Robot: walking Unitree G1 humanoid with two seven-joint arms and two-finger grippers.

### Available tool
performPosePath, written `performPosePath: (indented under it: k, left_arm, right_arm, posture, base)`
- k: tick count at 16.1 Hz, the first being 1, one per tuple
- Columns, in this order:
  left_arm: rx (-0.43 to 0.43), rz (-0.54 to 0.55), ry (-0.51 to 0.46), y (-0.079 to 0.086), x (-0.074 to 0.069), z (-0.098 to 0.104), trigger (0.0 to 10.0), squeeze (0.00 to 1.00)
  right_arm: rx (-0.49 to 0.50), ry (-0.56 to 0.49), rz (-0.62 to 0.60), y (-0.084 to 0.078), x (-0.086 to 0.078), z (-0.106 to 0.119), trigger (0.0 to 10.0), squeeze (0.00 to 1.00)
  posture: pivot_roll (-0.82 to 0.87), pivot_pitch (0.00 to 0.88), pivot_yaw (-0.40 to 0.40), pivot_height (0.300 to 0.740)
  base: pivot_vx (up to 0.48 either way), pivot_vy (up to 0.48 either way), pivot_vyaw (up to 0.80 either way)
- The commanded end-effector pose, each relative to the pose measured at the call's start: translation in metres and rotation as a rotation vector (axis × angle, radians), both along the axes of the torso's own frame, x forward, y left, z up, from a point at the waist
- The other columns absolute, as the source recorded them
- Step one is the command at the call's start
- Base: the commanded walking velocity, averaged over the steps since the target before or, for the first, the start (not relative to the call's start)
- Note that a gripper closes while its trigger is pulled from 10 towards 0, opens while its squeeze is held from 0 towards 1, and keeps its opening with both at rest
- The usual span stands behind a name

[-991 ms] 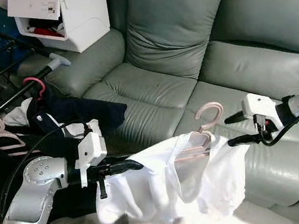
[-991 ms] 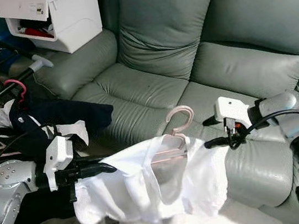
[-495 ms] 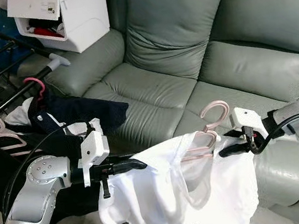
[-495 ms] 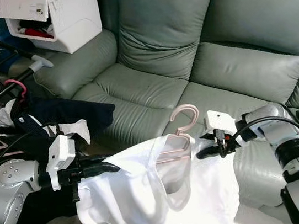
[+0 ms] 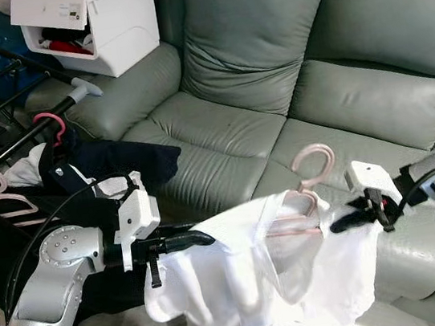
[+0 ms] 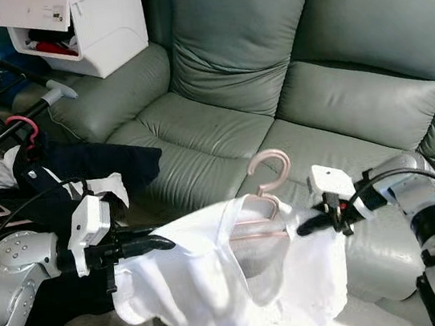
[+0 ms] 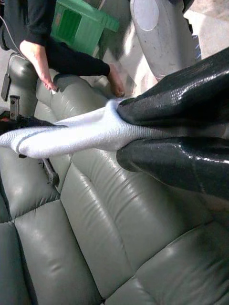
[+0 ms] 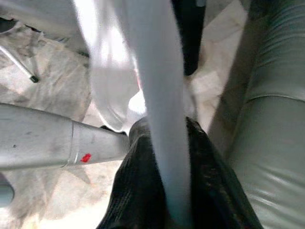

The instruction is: Hang hanger

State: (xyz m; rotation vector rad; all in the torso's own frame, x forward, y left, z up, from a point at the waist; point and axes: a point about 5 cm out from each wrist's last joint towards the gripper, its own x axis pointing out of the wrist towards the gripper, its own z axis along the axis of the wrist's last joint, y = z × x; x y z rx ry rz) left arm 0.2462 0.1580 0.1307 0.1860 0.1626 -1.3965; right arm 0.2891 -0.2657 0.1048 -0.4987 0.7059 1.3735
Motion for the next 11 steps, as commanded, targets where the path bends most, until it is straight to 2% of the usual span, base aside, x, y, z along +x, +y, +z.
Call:
performPosePath:
  k: [1,4,5,7,8,9,11]
  left_arm:
    - [-0.035,-0.008,-0.048,-0.001,0.004,0.012,0.0,0.00]
    - [-0.037,0.014,-0.055,0.000,0.008,0.009,0.0,0.00]
    - [-0.021,0.029,-0.068,-0.001,0.010,0.005,0.0,0.00]
    - [-0.001,0.067,-0.098,-0.001,0.014,0.000,0.0,0.00]
    - [0.065,0.157,-0.180,0.000,0.025,-0.008,10.0,0.58]
    - [0.093,0.195,-0.210,0.001,0.029,-0.011,10.0,1.00]
    - [0.179,0.248,-0.290,0.008,0.038,-0.016,10.0,1.00]
  right_arm:
    - [-0.002,0.006,-0.029,-0.007,-0.001,0.002,0.0,0.00]
    - [0.060,-0.027,-0.023,0.005,0.004,0.003,0.0,0.00]
    - [0.083,-0.053,0.009,0.015,0.005,0.002,0.0,0.00]
    - [0.107,-0.084,0.014,0.022,0.007,0.002,0.0,0.00]
    - [0.131,-0.097,0.038,0.030,0.009,0.003,0.0,0.00]
    - [0.131,-0.103,0.045,0.031,0.009,0.002,0.0,0.00]
    - [0.115,-0.163,0.013,0.032,0.011,0.000,0.0,0.00]
  posture:
    - [-0.02,0.008,-0.034,0.740]
    - [-0.03,0.005,-0.033,0.740]
    - [-0.03,0.004,-0.032,0.740]
    - [-0.03,0.001,-0.031,0.740]
    - [-0.03,0.000,-0.031,0.740]
    - [-0.03,0.000,-0.030,0.740]
    - [-0.03,0.000,-0.026,0.740]
  base:
    - [0.000,0.000,0.00]
    - [0.000,0.000,0.00]
    - [0.000,0.000,0.00]
    - [0.000,0.000,0.00]
    - [0.000,0.000,0.00]
    - [0.000,0.000,0.00]
    - [0.000,0.000,0.00]
